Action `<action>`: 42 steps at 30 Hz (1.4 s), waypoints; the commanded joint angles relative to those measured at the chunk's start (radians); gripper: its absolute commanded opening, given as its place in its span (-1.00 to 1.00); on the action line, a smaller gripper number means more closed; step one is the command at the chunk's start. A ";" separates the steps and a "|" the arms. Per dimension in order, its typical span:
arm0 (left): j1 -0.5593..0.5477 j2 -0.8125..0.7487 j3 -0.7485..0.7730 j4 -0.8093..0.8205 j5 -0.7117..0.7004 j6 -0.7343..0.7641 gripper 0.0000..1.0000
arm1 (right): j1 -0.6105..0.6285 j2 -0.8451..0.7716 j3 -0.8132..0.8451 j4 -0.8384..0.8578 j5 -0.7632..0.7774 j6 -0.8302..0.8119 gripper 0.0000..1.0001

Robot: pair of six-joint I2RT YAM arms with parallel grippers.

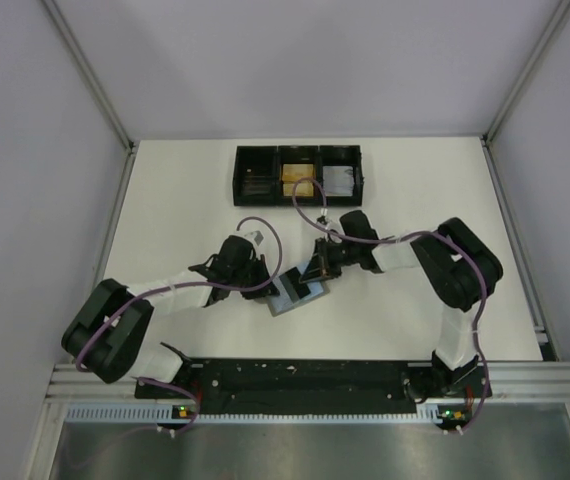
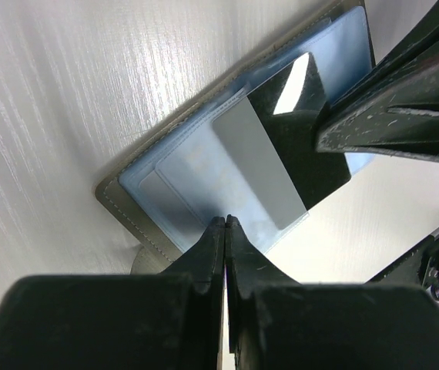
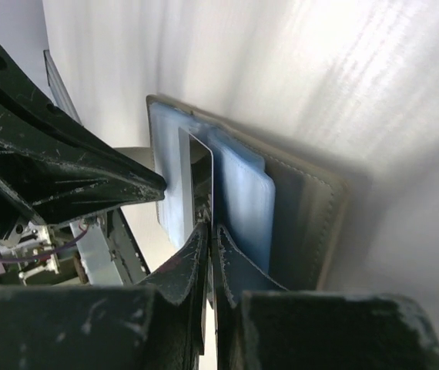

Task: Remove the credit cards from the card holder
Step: Remove the credit card from the card holder.

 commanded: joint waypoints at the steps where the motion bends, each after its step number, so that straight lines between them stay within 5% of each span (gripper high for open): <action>1: -0.005 0.012 -0.039 -0.086 -0.063 0.021 -1.00 | -0.050 -0.066 -0.027 0.017 0.016 -0.041 -1.00; 14: -0.005 -0.217 0.024 -0.168 -0.087 -0.031 -0.87 | -0.057 -0.334 -0.060 -0.104 0.142 -0.198 -1.00; 20: -0.004 -0.329 0.094 -0.228 -0.106 -0.077 -0.25 | 0.010 -0.499 -0.040 -0.244 0.330 -0.371 -1.00; 25: 0.003 -0.433 0.179 -0.251 -0.100 -0.115 0.49 | 0.183 -0.638 -0.047 -0.267 0.631 -0.596 -1.00; 28: 0.004 -0.456 0.251 -0.287 -0.107 -0.128 0.75 | 0.324 -0.713 -0.076 -0.226 0.851 -0.759 -1.00; 36: 0.013 -0.466 0.369 -0.298 -0.061 -0.166 0.76 | 0.568 -0.777 -0.103 -0.091 1.228 -1.079 -1.00; 42: 0.013 -0.440 0.366 -0.222 0.014 -0.218 0.73 | 0.717 -0.716 -0.161 0.205 1.458 -1.392 -1.00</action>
